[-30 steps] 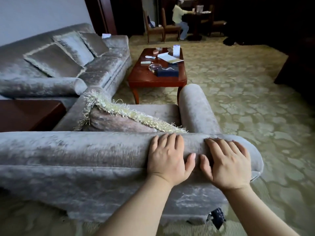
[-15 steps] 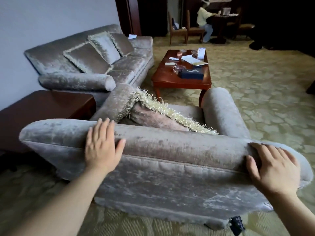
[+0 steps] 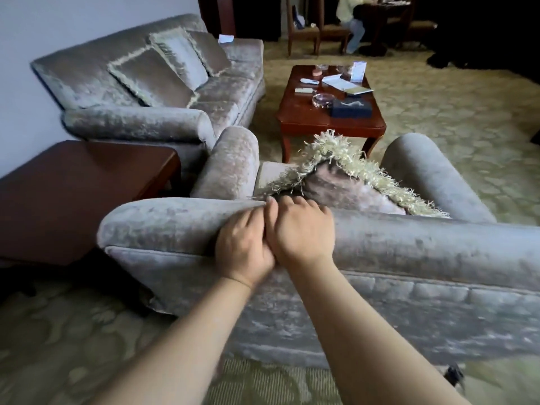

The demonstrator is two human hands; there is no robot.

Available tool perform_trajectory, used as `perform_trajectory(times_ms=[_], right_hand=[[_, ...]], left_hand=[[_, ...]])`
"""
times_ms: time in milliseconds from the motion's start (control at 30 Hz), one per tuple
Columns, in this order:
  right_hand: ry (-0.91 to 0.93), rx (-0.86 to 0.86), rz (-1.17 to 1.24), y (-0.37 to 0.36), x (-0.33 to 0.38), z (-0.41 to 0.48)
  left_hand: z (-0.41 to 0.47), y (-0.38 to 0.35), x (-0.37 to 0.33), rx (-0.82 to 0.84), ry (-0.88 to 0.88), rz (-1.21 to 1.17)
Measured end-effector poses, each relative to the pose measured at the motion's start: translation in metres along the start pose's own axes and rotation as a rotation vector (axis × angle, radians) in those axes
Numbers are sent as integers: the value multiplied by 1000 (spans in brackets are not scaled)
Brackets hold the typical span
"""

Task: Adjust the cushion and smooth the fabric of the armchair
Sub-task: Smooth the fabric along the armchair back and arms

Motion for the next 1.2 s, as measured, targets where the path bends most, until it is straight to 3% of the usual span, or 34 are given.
perform_trajectory(times_ms=[133, 200, 400, 700, 867, 967, 1033, 1200], right_hand=[[149, 37, -8, -20, 90, 2], [118, 40, 30, -23, 112, -6], [141, -177, 72, -36, 113, 0], [115, -125, 64, -35, 128, 4], [132, -52, 79, -32, 128, 0], [261, -27, 82, -23, 117, -6], [342, -20, -43, -19, 85, -9], [101, -55, -225, -12, 13, -16]], left_hand=[[8, 57, 88, -7, -8, 201], [9, 65, 108, 2, -12, 224], [12, 54, 126, -103, -163, 196], [18, 63, 129, -6, -88, 227], [16, 63, 127, -9, -70, 233], [14, 63, 125, -5, -79, 278], [13, 63, 126, 5, -75, 291], [12, 63, 120, 31, -44, 298]])
Point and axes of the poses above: each hand's wrist, its own z-axis towards the middle knuckle, its own y-axis out of the back of the hand, x = y × z, the point moved 3 cm from there along z, towards the middle knuckle, and after that the axes turned 8 degrees about -z, right-handed, at the moved point
